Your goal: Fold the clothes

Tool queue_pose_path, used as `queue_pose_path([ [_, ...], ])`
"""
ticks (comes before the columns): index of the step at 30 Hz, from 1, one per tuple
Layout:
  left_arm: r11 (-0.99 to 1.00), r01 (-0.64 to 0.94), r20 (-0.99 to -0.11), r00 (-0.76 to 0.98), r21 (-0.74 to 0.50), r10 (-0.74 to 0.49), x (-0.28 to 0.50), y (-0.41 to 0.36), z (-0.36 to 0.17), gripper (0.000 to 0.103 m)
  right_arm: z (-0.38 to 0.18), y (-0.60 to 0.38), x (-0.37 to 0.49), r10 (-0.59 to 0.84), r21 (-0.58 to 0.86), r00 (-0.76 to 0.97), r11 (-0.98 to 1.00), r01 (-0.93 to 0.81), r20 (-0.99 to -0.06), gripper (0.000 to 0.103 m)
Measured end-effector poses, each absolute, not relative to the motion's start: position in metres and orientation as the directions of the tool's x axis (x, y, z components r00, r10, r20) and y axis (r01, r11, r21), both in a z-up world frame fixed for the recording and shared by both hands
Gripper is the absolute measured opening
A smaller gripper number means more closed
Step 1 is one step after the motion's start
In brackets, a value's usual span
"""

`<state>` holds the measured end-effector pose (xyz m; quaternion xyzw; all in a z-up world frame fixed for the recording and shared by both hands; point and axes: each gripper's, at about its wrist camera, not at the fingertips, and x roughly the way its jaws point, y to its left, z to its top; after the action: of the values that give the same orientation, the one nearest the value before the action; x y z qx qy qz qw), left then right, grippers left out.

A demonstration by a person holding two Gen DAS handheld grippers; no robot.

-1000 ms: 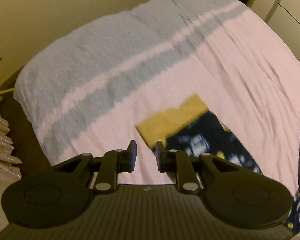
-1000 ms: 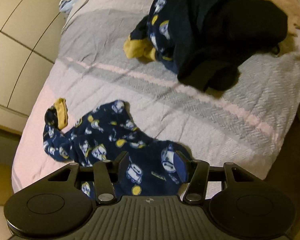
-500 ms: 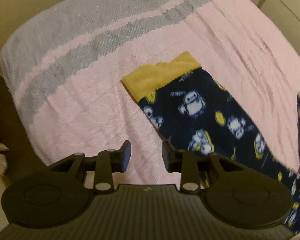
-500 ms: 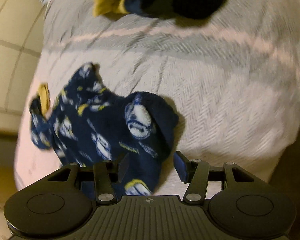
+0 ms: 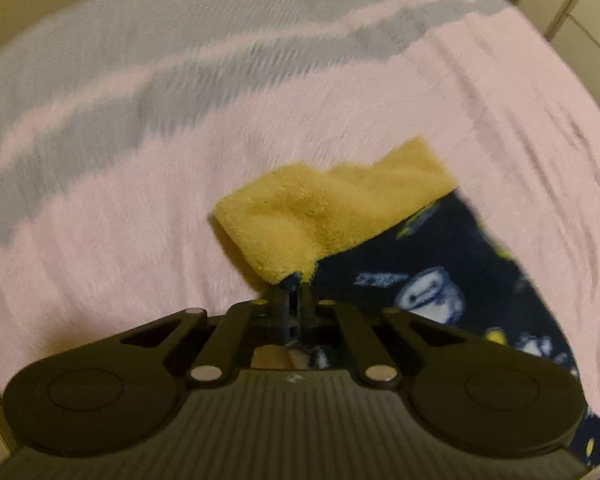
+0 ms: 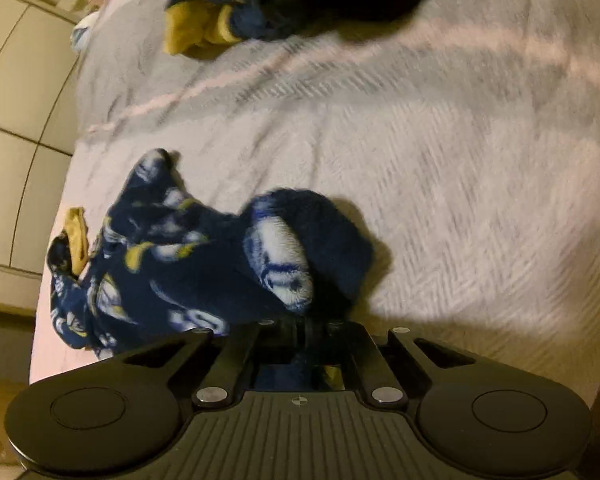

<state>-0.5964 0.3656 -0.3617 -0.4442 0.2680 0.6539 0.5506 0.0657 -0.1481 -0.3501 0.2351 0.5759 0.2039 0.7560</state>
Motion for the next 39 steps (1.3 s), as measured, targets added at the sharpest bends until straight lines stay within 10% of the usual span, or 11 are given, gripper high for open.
queue_pose_path([
  [6, -0.173, -0.976, -0.839, 0.020, -0.136, 0.544, -0.628, 0.333, -0.289, 0.003, -0.276, -0.171, 0.057, 0.604, 0.572, 0.232, 0.797, -0.196, -0.762, 0.001],
  [13, -0.110, -0.990, -0.915, -0.125, 0.089, 0.385, -0.633, 0.315, -0.366, 0.006, -0.328, -0.188, 0.034, 0.457, 0.446, 0.174, 0.890, -0.100, -0.873, 0.004],
  [16, -0.053, -0.992, -0.914, -0.124, 0.112, 0.385, -0.628, 0.317, -0.370, 0.009, -0.352, -0.194, 0.027, 0.377, 0.386, 0.151, 0.922, 0.033, -0.914, 0.044],
  [21, 0.035, -0.993, -0.916, -0.093, 0.115, 0.390, -0.648, 0.321, -0.341, 0.037, -0.308, -0.181, 0.005, 0.188, 0.176, 0.273, 0.982, -0.069, -0.943, 0.061],
  [32, 0.224, -0.931, -0.908, -0.193, 0.289, 0.371, -0.590, 0.355, -0.318, 0.039, -0.270, -0.108, 0.013, 0.265, 0.229, 0.315, 0.962, -0.147, -0.911, 0.061],
  [39, -0.032, -0.848, -0.789, -0.505, 0.529, 0.350, -0.532, 0.388, -0.320, 0.033, -0.298, -0.024, 0.068, 0.388, 0.276, 0.304, 0.894, -0.352, -0.870, 0.061],
])
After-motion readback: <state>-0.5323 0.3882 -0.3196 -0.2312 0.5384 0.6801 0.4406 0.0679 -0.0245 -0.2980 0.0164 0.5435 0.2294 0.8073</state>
